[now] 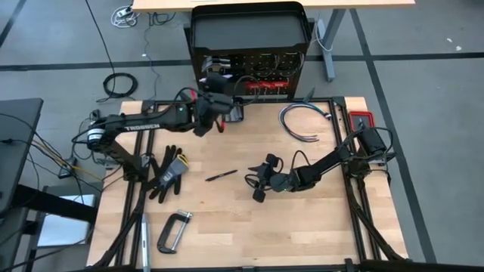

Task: Hang tools onto peg board
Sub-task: Put the pink pen on the peg board

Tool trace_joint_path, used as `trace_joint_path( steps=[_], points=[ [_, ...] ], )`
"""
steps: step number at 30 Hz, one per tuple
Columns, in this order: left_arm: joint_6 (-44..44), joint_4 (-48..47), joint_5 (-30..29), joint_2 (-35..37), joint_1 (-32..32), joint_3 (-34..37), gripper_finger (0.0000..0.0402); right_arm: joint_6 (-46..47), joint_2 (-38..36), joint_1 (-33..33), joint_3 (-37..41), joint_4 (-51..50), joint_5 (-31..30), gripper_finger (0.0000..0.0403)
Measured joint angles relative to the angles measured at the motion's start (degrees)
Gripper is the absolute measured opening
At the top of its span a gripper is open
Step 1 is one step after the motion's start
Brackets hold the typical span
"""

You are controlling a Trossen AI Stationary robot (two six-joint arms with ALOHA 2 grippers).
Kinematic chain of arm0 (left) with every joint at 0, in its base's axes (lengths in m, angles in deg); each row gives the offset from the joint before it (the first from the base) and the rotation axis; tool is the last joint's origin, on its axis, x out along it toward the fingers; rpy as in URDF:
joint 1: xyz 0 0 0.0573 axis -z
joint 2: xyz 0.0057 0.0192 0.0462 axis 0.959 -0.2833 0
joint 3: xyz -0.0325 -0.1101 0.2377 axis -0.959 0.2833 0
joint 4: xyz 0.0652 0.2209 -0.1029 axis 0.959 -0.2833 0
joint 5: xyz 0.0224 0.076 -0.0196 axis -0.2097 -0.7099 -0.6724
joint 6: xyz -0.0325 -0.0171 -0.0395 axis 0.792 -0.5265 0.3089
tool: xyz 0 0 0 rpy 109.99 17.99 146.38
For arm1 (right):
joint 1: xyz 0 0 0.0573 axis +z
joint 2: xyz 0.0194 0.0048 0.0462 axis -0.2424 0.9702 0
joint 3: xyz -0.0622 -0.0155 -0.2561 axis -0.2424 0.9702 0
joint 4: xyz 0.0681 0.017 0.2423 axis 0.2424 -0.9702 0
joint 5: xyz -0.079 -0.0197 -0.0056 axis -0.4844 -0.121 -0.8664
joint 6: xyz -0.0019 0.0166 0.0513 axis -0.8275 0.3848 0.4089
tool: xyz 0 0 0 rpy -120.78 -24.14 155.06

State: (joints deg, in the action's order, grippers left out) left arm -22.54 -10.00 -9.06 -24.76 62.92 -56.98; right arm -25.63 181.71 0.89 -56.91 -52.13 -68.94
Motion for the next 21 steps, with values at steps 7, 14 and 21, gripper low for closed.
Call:
trace_joint_path(
  steps=[7, 14, 21],
  points=[
    [5.92, -6.05, -2.53, 1.93, 1.46, -0.04, 0.0028, 0.02, 0.02, 0.0, 0.01, -0.64, 0.08, 0.019],
    [20.26, -15.99, -2.62, 5.32, 1.41, -0.07, 0.0028, 0.04, 0.02, 0.02, 0.03, -1.58, 0.1, 0.019],
    [33.26, -24.15, 5.21, 4.61, 0.17, -0.04, 0.0028, 0.21, 0.02, 0.02, 0.03, -1.92, 0.12, 0.0187]
  ],
)
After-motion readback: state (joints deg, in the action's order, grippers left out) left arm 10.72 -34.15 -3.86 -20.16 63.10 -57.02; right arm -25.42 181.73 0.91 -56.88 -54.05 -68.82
